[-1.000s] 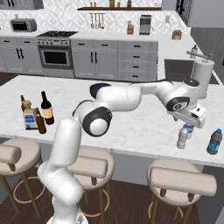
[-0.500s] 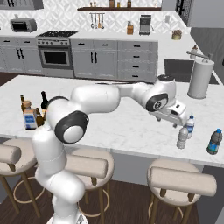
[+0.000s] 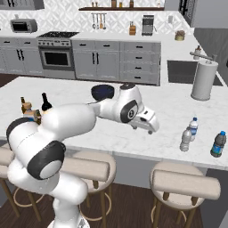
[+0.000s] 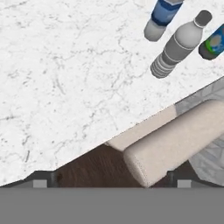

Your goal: Move the plastic bottles in the middle to the plastics group, and the glass bottles in the middle to the glass group.

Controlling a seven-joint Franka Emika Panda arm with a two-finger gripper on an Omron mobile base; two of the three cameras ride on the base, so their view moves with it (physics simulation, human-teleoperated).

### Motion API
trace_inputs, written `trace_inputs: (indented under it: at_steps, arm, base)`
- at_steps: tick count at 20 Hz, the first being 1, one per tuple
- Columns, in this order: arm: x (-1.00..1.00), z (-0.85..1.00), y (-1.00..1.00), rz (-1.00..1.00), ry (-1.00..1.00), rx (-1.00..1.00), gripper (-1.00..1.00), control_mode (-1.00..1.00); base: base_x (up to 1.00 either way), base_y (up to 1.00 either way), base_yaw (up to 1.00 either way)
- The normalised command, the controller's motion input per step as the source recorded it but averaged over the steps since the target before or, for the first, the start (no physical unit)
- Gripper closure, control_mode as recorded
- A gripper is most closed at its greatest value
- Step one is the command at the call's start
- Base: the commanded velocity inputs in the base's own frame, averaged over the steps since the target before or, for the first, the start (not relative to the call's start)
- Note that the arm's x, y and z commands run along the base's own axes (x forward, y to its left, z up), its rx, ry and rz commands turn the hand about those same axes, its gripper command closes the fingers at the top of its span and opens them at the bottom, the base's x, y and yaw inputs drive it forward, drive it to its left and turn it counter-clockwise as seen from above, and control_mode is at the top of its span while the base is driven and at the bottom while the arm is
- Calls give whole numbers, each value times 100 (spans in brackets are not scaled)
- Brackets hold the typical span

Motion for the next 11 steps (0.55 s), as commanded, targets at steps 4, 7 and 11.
trace_inputs:
  at_steps: [4,7,11]
  arm:
    - [-32,34,71,0,8,10,-100,-100]
    - [-48,30,61,0,2,10,-100,-100]
    - [-59,22,56,0,-1,1,-100,-100]
  base:
    - [0,0,0]
    - [0,0,0]
    - [0,0,0]
